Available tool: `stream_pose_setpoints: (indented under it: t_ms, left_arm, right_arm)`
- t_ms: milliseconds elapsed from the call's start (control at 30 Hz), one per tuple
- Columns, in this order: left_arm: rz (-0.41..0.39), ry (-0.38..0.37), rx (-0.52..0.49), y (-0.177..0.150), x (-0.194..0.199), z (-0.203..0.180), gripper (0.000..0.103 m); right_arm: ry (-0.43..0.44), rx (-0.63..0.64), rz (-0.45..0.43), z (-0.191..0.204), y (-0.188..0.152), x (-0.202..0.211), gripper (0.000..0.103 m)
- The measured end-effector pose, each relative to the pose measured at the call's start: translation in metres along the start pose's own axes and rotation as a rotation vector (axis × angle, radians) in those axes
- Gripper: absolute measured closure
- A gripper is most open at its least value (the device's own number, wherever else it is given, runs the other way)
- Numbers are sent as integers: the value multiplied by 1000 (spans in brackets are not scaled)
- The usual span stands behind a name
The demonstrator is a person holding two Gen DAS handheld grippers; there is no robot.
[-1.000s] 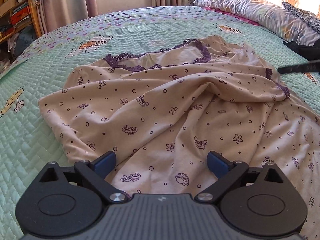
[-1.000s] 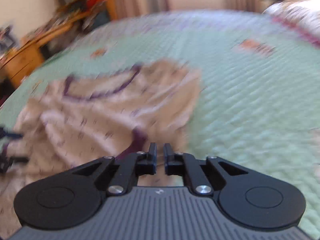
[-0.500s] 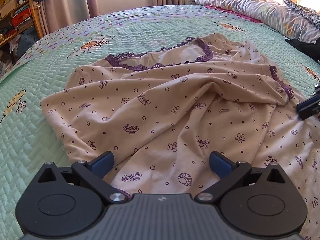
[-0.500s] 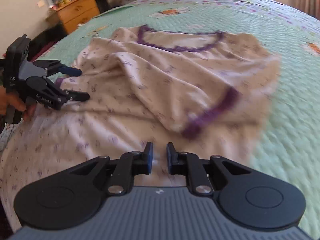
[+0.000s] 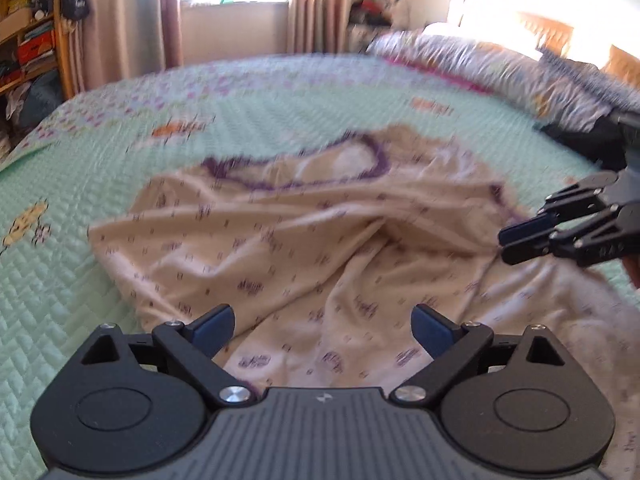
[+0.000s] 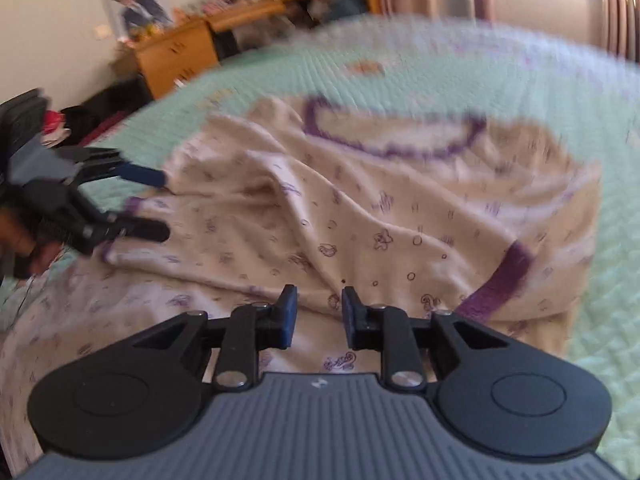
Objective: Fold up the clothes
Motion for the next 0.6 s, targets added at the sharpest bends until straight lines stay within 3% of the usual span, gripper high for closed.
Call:
stream_pose_setpoints:
  t_ms: [100,167,233,300,333,433,600]
  left_arm:
    - [-55,115,-32,1,1,7,13]
    - [-45,171,-92,-1,-5,7,20]
    - [-30,204,-209,-2,-11,1,27]
    - [-13,226,-301,-1,-17,-5,28]
    - [-4,223,-338,-1,-21,-8,28]
    - [32,214,-465,-1,-31,-19,28]
    - [111,228,-746,-14,-48,-42,27]
  right_arm:
    - [-31,101,-60,15,3,10,77]
    - [-61,120,-90,21,6,11,77]
    - [-48,-3,-150,13,4,15,72]
    - [-26,-162,-213,2,0,19,51]
    - [-18,-234,-237,-3,-5,19,47]
    - [19,-390,-280,-12,-23,17,45]
    - [31,-507,-310,-26,-40,16,45]
Point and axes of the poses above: each gripper's, at about its wrist camera, not at the fingertips, and x roughly against the way its jaws point, z to its left, y to its top, the point moved 3 cm from there along -x, roughly the way its jaws point, and after that the axes turned 13 degrees about -z, right-handed, at the moved point
